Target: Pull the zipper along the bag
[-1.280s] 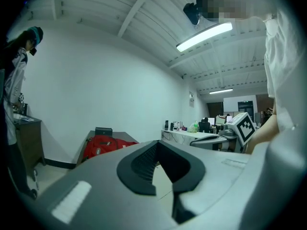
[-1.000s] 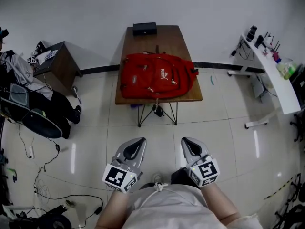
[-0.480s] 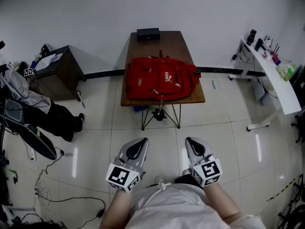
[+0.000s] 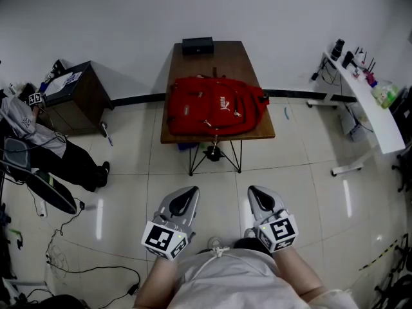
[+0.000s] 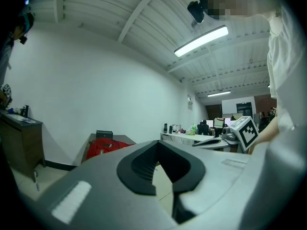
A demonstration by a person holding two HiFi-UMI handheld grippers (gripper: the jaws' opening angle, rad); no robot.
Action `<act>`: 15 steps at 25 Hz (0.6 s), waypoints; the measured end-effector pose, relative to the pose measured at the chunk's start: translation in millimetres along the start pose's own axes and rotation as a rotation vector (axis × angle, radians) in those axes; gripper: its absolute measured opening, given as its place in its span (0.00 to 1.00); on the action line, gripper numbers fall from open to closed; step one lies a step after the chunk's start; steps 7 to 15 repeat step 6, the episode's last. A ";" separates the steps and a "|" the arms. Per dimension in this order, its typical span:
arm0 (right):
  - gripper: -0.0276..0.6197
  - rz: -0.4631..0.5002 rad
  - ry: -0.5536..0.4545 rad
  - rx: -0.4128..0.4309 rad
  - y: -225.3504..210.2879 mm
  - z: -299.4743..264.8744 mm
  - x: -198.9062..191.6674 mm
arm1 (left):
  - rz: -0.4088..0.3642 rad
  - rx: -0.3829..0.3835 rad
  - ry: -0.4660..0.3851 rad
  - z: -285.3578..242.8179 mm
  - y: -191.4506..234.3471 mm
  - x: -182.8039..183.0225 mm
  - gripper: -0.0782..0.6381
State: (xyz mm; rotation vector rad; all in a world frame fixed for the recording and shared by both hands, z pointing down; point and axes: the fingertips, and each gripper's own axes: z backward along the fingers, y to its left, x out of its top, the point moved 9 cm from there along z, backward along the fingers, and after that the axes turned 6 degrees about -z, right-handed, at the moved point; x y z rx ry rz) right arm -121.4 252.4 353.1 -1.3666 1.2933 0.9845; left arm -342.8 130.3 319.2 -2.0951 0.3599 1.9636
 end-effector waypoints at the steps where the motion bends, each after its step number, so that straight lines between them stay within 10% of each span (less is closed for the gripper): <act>1: 0.05 0.000 -0.001 -0.002 -0.5 0.0 0.0 | -0.001 -0.001 0.001 -0.5 0.1 -0.4 0.12; 15: 0.05 0.020 -0.001 -0.002 -2.5 -2.7 4.1 | 0.008 0.002 0.006 -4.3 4.0 -3.0 0.12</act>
